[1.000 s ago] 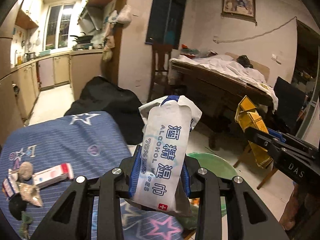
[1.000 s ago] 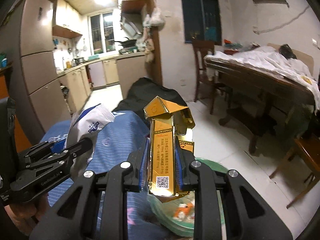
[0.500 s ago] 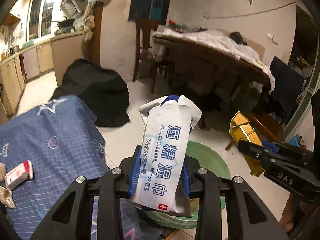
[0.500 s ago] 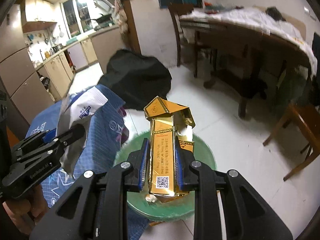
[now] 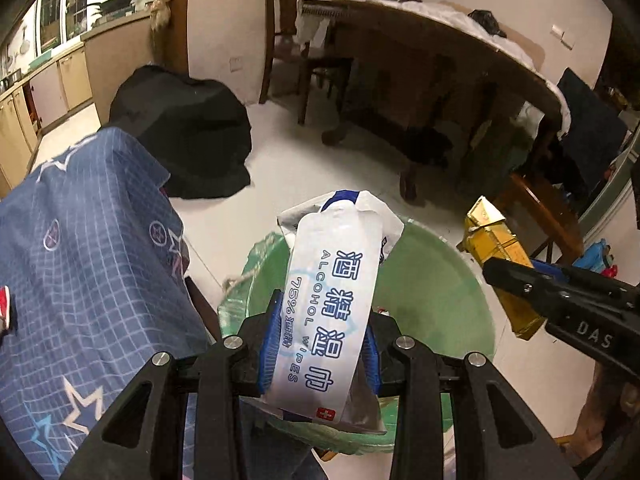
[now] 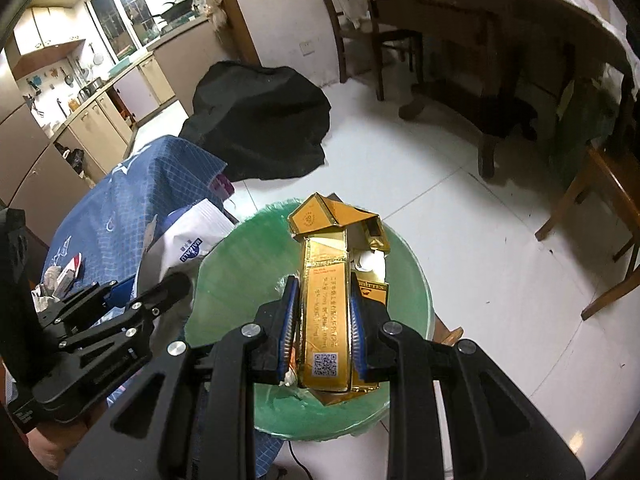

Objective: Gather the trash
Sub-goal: 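Carry wipes pack and gold box over the green bin and open both tools, then return both tools to the table and grasp the black sock with the left tool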

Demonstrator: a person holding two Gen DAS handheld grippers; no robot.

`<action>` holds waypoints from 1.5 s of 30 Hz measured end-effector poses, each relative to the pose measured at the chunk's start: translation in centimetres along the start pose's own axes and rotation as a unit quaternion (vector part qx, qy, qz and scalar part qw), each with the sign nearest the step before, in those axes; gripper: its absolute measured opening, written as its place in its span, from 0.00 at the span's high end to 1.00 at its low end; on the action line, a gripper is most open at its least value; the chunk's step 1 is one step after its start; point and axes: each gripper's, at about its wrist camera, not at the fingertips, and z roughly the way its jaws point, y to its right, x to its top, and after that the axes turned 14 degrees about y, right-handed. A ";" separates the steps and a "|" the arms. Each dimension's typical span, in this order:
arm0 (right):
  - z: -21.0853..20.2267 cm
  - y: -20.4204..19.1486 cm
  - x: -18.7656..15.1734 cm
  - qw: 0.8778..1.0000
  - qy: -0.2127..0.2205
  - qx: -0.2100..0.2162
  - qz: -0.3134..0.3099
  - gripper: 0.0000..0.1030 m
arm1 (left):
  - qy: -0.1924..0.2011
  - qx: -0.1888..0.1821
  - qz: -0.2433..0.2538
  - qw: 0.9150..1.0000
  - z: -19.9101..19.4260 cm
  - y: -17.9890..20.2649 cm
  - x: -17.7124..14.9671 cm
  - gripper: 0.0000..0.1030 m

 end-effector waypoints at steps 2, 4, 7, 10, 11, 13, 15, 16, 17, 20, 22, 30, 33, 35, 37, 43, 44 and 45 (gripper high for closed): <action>0.4 0.3 0.0 1.000 -0.005 0.000 0.000 0.79 | -0.004 0.003 0.000 1.000 0.8 -0.2 -0.3 0.65; 0.7 0.6 -0.1 1.000 -0.008 0.002 0.001 0.79 | -0.006 0.004 -0.001 1.000 1.2 -0.2 -0.5 0.65; 1.2 0.8 -0.2 1.000 -0.012 0.004 0.002 0.79 | -0.006 0.004 0.000 1.000 1.6 -0.2 -0.7 0.65; 1.7 1.2 -0.1 1.000 -0.016 0.005 0.003 0.78 | -0.008 0.003 -0.003 1.000 2.0 -0.3 -0.7 0.65; 1.8 1.2 -0.2 1.000 -0.017 0.005 0.003 0.78 | -0.009 0.003 -0.003 1.000 2.1 -0.2 -0.7 0.65; 1.9 1.3 -0.3 1.000 -0.019 0.005 0.004 0.78 | -0.010 0.003 -0.003 1.000 2.0 0.0 -0.5 0.64; 2.1 1.3 -0.2 1.000 -0.019 0.005 0.005 0.78 | -0.012 0.003 -0.002 1.000 2.2 0.0 -0.5 0.64; 2.1 1.4 -0.2 1.000 -0.019 0.005 0.005 0.77 | -0.013 0.003 -0.002 1.000 2.2 0.2 -0.5 0.63; 2.2 1.4 -0.1 1.000 -0.020 0.006 0.005 0.77 | -0.013 0.003 -0.002 1.000 2.2 0.2 -0.4 0.63; 2.2 1.2 -0.1 1.000 -0.019 0.007 0.004 0.77 | -0.015 0.005 -0.003 1.000 2.4 0.1 -0.3 0.61; 2.3 1.3 -0.1 1.000 -0.017 0.009 0.005 0.76 | -0.016 0.008 -0.004 1.000 2.5 0.1 -0.3 0.60; 1.9 2.0 -0.2 1.000 -0.006 0.006 0.016 0.55 | -0.016 0.025 -0.009 1.000 2.7 -0.7 -0.5 0.49; 1.6 2.3 -0.1 1.000 -0.001 0.004 0.020 0.52 | -0.018 0.027 -0.007 0.999 2.6 -0.6 -0.5 0.47; 1.4 2.3 -0.2 1.000 0.001 0.003 0.021 0.50 | -0.019 0.028 -0.005 0.999 2.6 -0.6 -0.5 0.47; 1.2 2.4 -0.2 1.000 0.003 0.003 0.022 0.47 | -0.020 0.028 -0.004 0.999 2.5 -0.4 -0.6 0.46; 0.9 2.3 -0.3 1.000 0.007 0.001 0.022 0.44 | -0.018 0.029 -0.004 0.999 2.2 -0.4 -0.7 0.46; 0.8 2.3 -0.3 1.000 0.008 0.001 0.022 0.43 | -0.018 0.029 -0.004 0.999 2.1 -0.4 -0.7 0.46; 0.7 2.3 -0.3 1.000 0.010 0.000 0.022 0.42 | -0.018 0.029 -0.003 0.999 1.9 -0.4 -0.7 0.46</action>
